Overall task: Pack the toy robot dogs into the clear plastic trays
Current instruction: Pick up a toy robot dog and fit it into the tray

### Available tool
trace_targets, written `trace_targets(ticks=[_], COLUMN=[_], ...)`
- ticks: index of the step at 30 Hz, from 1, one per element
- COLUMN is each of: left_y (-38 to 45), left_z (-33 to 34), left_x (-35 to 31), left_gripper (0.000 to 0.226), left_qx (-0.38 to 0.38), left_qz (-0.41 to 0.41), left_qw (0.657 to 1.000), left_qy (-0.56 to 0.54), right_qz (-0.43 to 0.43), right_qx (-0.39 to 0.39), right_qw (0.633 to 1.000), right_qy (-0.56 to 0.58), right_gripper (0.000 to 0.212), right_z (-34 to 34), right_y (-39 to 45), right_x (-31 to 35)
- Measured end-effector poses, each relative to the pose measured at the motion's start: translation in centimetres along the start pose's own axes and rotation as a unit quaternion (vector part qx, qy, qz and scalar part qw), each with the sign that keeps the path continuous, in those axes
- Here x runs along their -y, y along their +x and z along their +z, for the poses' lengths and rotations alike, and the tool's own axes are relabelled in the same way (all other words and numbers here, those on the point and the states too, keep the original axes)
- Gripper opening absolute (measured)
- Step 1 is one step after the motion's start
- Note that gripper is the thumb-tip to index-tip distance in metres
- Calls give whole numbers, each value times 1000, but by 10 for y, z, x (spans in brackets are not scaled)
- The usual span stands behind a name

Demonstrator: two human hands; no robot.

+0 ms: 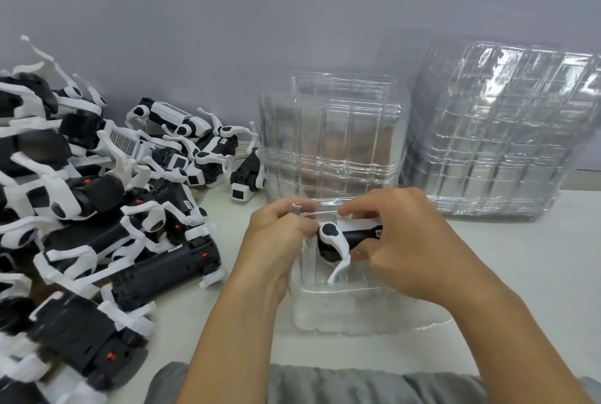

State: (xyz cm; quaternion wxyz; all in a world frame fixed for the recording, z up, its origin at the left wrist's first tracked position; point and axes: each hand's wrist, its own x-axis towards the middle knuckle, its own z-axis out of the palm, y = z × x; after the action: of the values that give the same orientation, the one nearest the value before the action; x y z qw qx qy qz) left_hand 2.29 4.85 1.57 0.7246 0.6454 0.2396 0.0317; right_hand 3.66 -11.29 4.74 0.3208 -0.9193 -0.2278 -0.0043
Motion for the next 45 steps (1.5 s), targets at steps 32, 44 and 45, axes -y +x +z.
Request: trace_targets(ticks=[32,44,45], left_y=[-5,-4,-4], left_z=[7,6,5], left_x=[-3,-2,-1], left_gripper=[29,29,29], left_qx=[-13,-1,3], left_qz=[36,52,57], left_qw=[998,997,996], left_qy=[40,62,66], right_qz=[8,26,31], right_qx=[32,11,6], right_qw=[999,999,998], right_qy=[42,37,50], right_gripper=[34,40,37], right_z=[-4,0,-1], right_y=[4,7,7], right_x=[9,7,5])
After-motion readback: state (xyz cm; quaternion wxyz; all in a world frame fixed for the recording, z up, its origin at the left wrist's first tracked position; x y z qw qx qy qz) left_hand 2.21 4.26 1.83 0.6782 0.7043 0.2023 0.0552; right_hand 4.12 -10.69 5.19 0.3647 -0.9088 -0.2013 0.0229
